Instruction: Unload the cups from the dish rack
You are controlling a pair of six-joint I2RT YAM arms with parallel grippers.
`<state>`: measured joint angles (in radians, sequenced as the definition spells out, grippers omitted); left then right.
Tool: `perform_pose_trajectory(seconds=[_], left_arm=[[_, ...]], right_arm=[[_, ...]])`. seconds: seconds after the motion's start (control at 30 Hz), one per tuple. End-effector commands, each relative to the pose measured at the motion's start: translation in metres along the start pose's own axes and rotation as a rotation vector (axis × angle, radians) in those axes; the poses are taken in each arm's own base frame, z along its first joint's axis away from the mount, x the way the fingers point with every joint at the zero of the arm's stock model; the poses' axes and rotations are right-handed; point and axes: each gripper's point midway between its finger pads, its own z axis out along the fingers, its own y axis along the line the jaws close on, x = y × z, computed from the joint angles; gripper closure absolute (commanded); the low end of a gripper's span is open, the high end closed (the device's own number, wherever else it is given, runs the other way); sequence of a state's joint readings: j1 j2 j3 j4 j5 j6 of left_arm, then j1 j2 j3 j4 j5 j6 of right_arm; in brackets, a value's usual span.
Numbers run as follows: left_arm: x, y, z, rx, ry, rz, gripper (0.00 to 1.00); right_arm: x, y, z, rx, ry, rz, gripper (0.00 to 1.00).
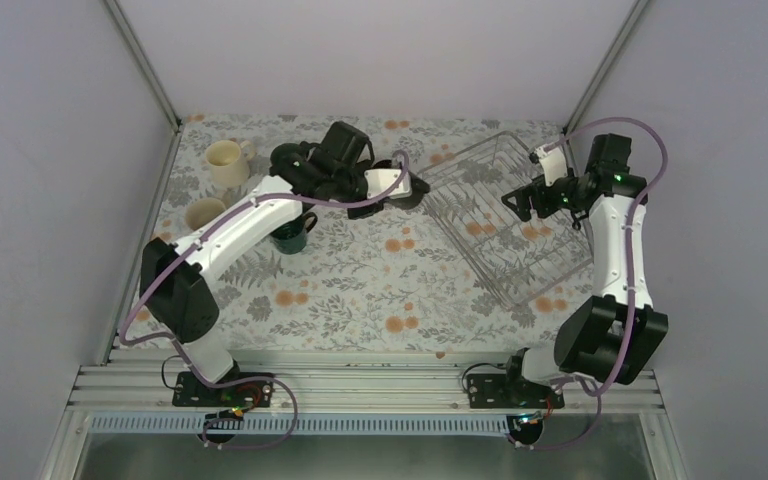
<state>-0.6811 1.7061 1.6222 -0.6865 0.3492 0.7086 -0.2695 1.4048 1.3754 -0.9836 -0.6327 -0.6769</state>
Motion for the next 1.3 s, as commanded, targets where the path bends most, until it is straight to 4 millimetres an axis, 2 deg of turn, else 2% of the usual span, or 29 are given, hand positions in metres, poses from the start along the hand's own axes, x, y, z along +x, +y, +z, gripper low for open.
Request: perform_pose_trajectory(seconds=[0.0,0.1,0.23,0.37,0.67,0.77,0.93,1.07,1.27], left_arm=[[0.041,0.014,-0.02,-0.139,0.222,0.152,0.98],[0.075,0.008,-0.012,-0.147,0.323,0.163,0.98],[0.115,-0.007,0.003,-0.102,0.434,0.175,0.98],[0.14,-0.009,0.011,-0.11,0.506,0.195,0.98],[0.132,-0.011,0.023,-0.068,0.466,0.172,0.98],[0.125,-0.022,0.028,-0.011,0.455,0.18,0.98],[0.128,-0.048,0.04,0.089,0.498,0.229,0.98],[0.133,-0.052,0.044,0.117,0.546,0.238,0.98],[0.139,-0.05,0.04,0.128,0.596,0.258,0.98]], right_arm=[[0.0,-0.017,0.009,0.056,0.005,0.005,0.0],[0.002,-0.019,0.01,0.087,-0.011,0.002,0.0],[0.003,-0.01,0.006,0.082,-0.04,-0.001,0.0],[0.006,-0.002,0.003,0.081,-0.058,0.004,0.0],[0.017,0.009,0.0,0.089,-0.07,0.0,0.0],[0.023,0.009,0.003,0.092,-0.055,0.002,0.0],[0.027,0.01,0.005,0.086,-0.051,-0.002,0.0],[0.026,0.01,0.003,0.098,-0.055,-0.005,0.0],[0.024,0.013,-0.004,0.114,-0.062,-0.017,0.0]])
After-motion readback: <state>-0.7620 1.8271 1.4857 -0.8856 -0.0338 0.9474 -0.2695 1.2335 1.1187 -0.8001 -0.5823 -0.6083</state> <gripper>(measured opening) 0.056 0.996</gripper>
